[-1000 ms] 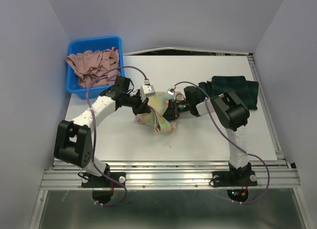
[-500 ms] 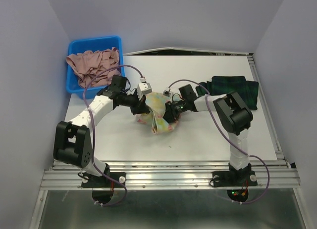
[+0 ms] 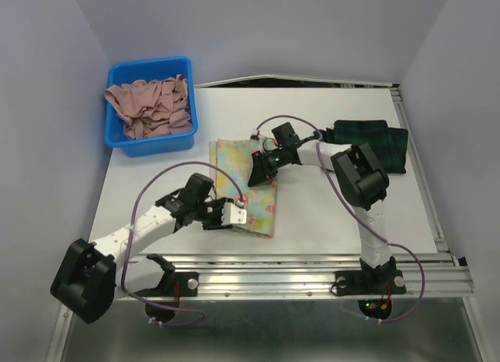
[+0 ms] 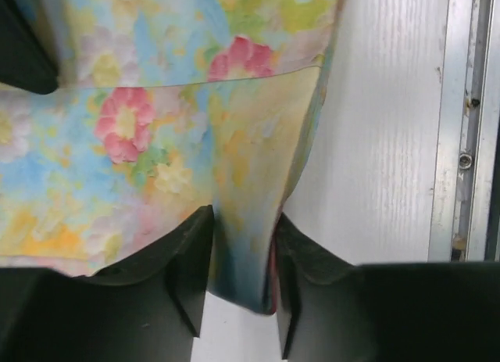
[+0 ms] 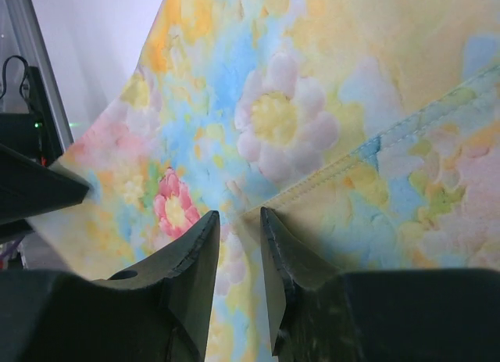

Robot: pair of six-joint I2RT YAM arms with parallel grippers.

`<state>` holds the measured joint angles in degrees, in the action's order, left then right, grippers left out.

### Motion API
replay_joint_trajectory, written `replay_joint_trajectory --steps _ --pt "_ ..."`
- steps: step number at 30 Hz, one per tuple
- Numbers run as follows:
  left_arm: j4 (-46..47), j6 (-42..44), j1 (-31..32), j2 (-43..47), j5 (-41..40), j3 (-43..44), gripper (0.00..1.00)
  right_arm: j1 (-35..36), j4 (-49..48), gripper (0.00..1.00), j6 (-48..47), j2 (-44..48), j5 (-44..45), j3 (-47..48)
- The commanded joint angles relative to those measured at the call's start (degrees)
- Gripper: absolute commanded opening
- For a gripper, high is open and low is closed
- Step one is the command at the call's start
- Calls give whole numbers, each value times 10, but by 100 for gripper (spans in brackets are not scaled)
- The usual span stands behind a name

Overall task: Fold and stack the skirts
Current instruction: Fold the skirt

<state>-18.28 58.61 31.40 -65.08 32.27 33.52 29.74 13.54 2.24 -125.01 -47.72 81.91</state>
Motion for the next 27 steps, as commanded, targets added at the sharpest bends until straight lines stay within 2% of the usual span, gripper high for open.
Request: replay_joint_trajectory --steps 1,4,6,9,13,15,19,26,27 --pt "118 62 39 57 -121 -78 54 1 52 34 -1 -59 180 8" --pt "178 65 73 61 -170 -115 57 1 57 34 9 -66 178 18" --pt "210 60 95 54 -191 -128 63 1 60 34 13 -67 175 21" --pt "260 48 117 47 -228 -151 64 1 64 34 14 -70 174 26" --pt "339 54 196 57 -303 -207 64 1 72 34 15 -70 172 26" --pt "355 63 216 67 -314 -221 65 1 72 35 16 -70 170 26" --pt "310 76 227 87 -288 -217 65 1 78 35 15 -70 173 29" --pt "122 63 228 126 -221 -135 66 1 88 34 12 -75 178 32" --pt "117 55 229 128 -210 -128 68 1 90 35 12 -77 178 32"
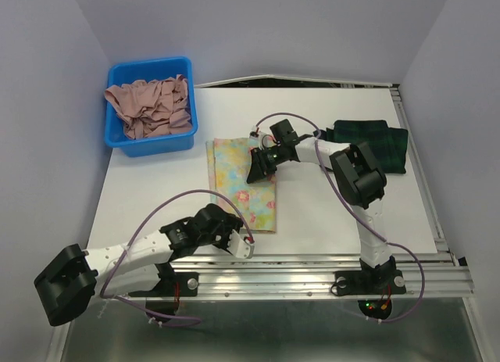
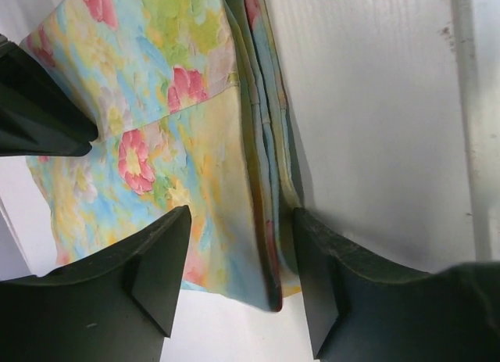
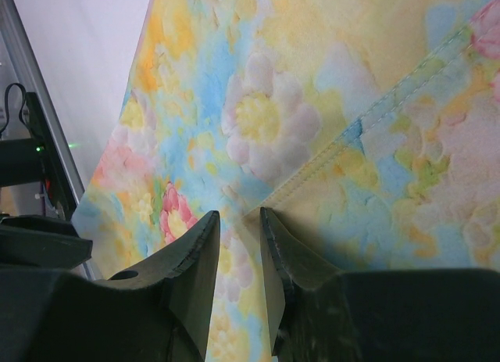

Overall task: Fold and stack the skirts
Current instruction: Fold the skirt

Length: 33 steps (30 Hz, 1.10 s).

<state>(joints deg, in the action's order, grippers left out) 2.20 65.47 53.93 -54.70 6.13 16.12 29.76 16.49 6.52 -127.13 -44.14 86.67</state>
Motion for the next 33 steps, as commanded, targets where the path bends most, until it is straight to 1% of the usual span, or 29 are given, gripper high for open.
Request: replay_joint_trajectory --steps 1,4,5,8,11,12,13,14,16,17,18,19,20,21,23,24,25,26,27,28,30,31,32,33 --pt "-91 -18 5 21 53 50 69 0 66 34 -31 -56 143 -13" --pt "-93 -34 14 -24 44 64 69 0 67 34 -34 -51 148 -18" --pt "-84 -52 15 -56 44 68 69 0 67 34 -33 -51 150 -20" --pt "-59 -93 18 -105 44 84 69 0 67 34 -32 -51 150 -25" --pt "-39 -116 33 -131 28 91 69 0 68 34 -31 -51 149 -27" --pt "-26 -125 36 -145 22 90 69 0 68 34 -32 -52 149 -26" --pt "5 -129 47 -157 0 84 69 0 70 34 -33 -53 149 -25" --pt "5 -136 54 -157 -16 81 69 0 69 34 -33 -53 149 -24" --pt "41 -149 58 -172 -51 78 64 0 70 34 -33 -53 147 -23" --pt "51 -155 60 -175 -55 78 61 0 70 33 -33 -54 147 -23" --pt "60 -158 61 -178 -58 80 54 0 69 33 -34 -55 147 -24" --pt "65 -162 61 -174 -81 83 46 0 70 33 -36 -55 145 -26" --pt "63 -162 61 -169 -83 85 46 0 69 33 -38 -55 145 -26" --pt "59 -161 61 -163 -82 88 36 0 69 32 -40 -55 146 -27" --pt "44 -158 61 -152 -67 101 25 0 68 32 -43 -54 144 -33" --pt "18 -158 61 -140 -65 107 16 0 68 32 -47 -53 144 -34" --pt "5 -160 60 -136 -37 115 13 0 67 32 -49 -51 145 -37" --pt "-5 -167 60 -132 -31 129 10 6 64 32 -51 -46 146 -41" --pt "-24 -171 60 -128 -24 137 2 7 60 31 -54 -44 147 -52" --pt "-45 -175 58 -131 -12 147 0 12 58 31 -56 -40 147 -58" --pt "-74 -191 54 -139 0 173 0 19 53 31 -59 -30 150 -78" --pt "-90 -192 50 -142 12 184 0 27 52 31 -76 -25 152 -87" --pt "-120 -199 37 -150 45 209 0 34 47 31 -79 -15 155 -106" --pt "-132 -202 30 -153 61 218 0 34 43 31 -83 -8 156 -106"
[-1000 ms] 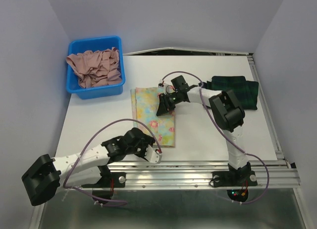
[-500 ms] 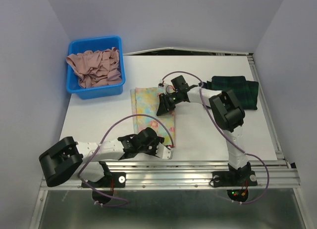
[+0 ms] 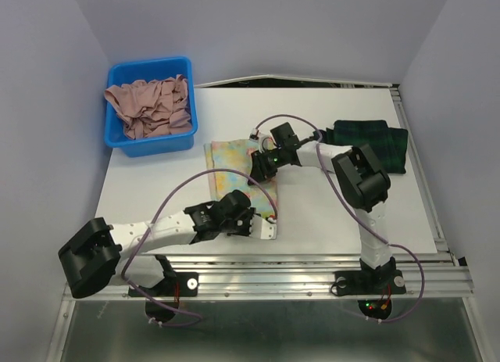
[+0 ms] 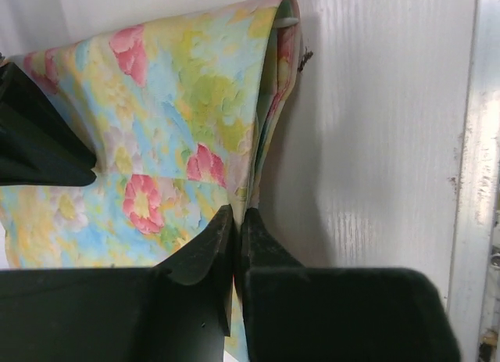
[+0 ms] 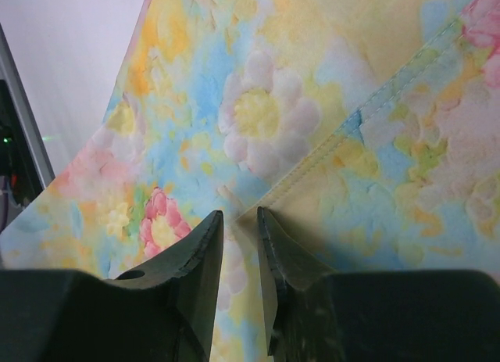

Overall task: Fold and stack the skirts
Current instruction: Fold the skirt

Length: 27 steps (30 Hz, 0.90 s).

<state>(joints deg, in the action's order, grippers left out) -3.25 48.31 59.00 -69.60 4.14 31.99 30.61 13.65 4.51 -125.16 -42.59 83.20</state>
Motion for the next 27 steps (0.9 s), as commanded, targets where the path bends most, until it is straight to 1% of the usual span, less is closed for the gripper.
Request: replay_joint_trajectory --steps 1,2,3,7,9,10,12,15,17,21,22,23,24,25,26,27 --pt "-90 -34 -27 -6 109 71 0 30 70 31 -66 -21 140 -93" --pt "-111 -38 -42 -9 125 90 0 31 68 31 -73 -8 142 -104" --pt "-123 -36 -50 -11 159 98 0 31 68 31 -76 0 143 -125" --pt "-185 -25 -79 -27 223 141 0 36 75 30 -99 41 129 -165" --pt "-214 -19 -92 -33 251 150 0 42 81 29 -120 62 124 -169" --pt "-226 -13 -104 -35 275 160 0 57 85 29 -127 81 124 -171" --pt "-243 -15 -116 -34 296 171 0 70 102 29 -144 92 128 -168" --pt "-269 -16 -121 -36 328 198 0 88 131 30 -153 96 103 -154" --pt "-283 -9 -121 -37 340 209 0 89 134 31 -155 103 99 -142" --pt "-322 35 -118 -28 345 198 0 46 153 36 -135 99 104 -62" --pt "-325 40 -116 -26 344 193 0 35 158 37 -131 95 102 -12" --pt "-332 46 -116 -20 344 186 0 12 167 40 -130 84 90 12" --pt "-336 49 -115 -18 347 183 0 2 173 42 -131 77 84 60" --pt "-338 50 -115 -14 348 179 0 -8 178 43 -136 70 80 84" --pt "-343 51 -115 -12 349 175 0 -23 188 47 -145 51 80 106" --pt "-345 54 -115 -10 349 174 0 -23 195 49 -151 41 80 128"
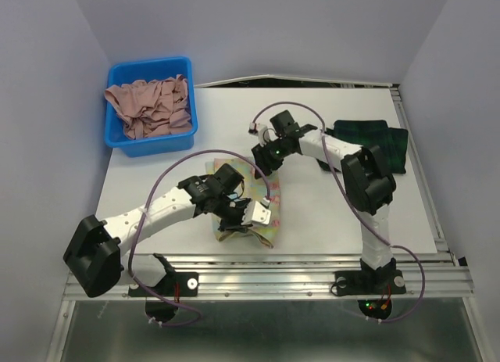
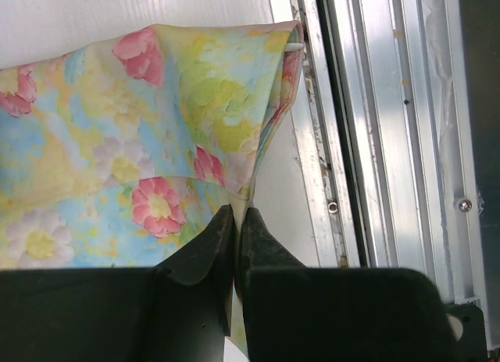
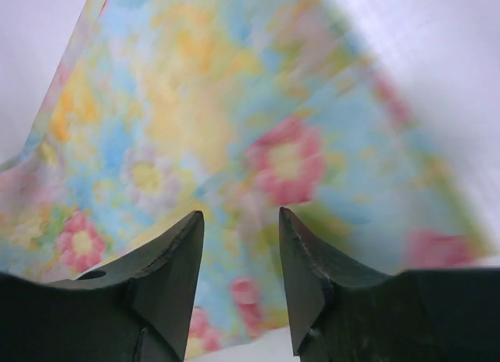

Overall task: Fold and stack the skirts
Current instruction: Fold the skirt

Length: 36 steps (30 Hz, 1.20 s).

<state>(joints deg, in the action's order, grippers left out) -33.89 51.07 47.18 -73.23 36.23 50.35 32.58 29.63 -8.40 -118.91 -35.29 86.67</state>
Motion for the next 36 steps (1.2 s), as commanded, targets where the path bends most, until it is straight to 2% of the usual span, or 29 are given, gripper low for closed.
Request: replay_joint_trajectory --steps 1,4,12,15,17,21,27,36 --pt "-42 32 5 27 30 -11 0 -54 39 50 -25 -33 8 113" --pt "-50 40 5 22 34 -10 0 -61 70 52 -47 -91 7 211" --pt "-76 42 4 5 46 19 0 -61 97 55 -59 -201 -74 304" --pt "-81 33 -3 -2 54 37 0 -48 99 55 -77 -201 -98 276" --pt "-86 27 -16 -13 58 55 0 -33 87 53 -87 -193 -102 224" --pt "-90 25 -52 -42 65 96 0 -15 64 36 -111 -169 -90 143" --pt "-58 19 -108 -95 32 159 0 -9 43 24 -129 -149 -98 79" --pt "8 18 -159 -211 -12 227 0 -9 39 23 -148 -139 -103 62"
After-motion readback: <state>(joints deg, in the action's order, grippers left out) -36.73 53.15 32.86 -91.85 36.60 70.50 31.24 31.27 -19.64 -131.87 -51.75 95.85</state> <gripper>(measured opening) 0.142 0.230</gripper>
